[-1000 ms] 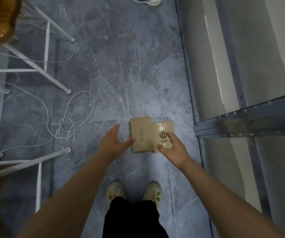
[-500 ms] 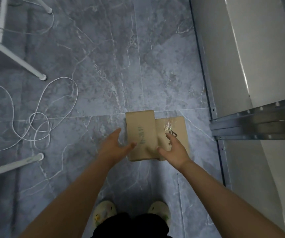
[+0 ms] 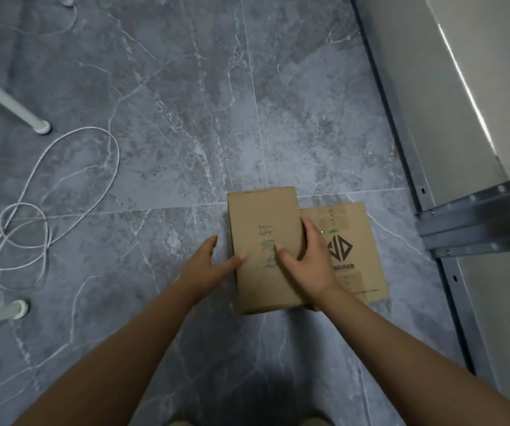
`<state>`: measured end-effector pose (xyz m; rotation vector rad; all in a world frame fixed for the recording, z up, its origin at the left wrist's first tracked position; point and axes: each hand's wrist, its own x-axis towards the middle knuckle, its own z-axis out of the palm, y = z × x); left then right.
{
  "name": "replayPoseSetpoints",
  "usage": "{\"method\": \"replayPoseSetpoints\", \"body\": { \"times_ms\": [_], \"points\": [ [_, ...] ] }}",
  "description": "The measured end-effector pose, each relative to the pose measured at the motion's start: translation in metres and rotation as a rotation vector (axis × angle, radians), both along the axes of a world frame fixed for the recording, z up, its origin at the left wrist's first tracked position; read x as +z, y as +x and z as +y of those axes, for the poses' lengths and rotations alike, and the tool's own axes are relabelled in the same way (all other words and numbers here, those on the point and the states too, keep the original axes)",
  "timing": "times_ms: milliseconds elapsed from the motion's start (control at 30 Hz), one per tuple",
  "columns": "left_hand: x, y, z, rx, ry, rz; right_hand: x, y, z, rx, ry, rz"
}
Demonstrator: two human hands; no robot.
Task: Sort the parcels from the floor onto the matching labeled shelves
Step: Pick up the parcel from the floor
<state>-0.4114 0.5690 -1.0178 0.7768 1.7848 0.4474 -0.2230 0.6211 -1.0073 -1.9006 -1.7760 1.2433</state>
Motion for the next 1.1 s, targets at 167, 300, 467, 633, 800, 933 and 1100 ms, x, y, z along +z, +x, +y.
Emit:
{"method": "replayPoseSetpoints", "body": {
  "times_ms": [167, 300, 467, 633, 800, 933, 1100],
  "points": [
    [-0.012, 0.008, 0.006, -0.001, 0.0, -0.214, -0.007, -0.003, -0.005, -0.035, 0.061, 0.007],
    [-0.006, 0.025, 0.008, -0.012, 0.067, -0.217, 0.001, -0.009, -0.007, -0.055, 0.021, 0.038],
    [0.01, 0.019, 0.012, 0.012, 0.128, -0.138, 0.012, -0.014, -0.006, -0.085, -0.052, 0.091],
    [0.036, -0.004, 0.019, -0.002, 0.133, 0.087, 0.047, -0.026, 0.002, -0.094, -0.086, 0.151],
    [0.098, -0.008, 0.029, 0.057, 0.133, 0.095, 0.103, -0.035, 0.01, -0.108, -0.098, 0.184],
    [0.174, 0.003, 0.041, 0.258, 0.151, -0.042, 0.172, -0.036, 0.013, -0.16, -0.103, 0.204],
    [0.292, 0.001, 0.052, 0.31, 0.138, -0.151, 0.277, -0.035, 0.022, -0.2, -0.09, 0.245]
  ]
}}
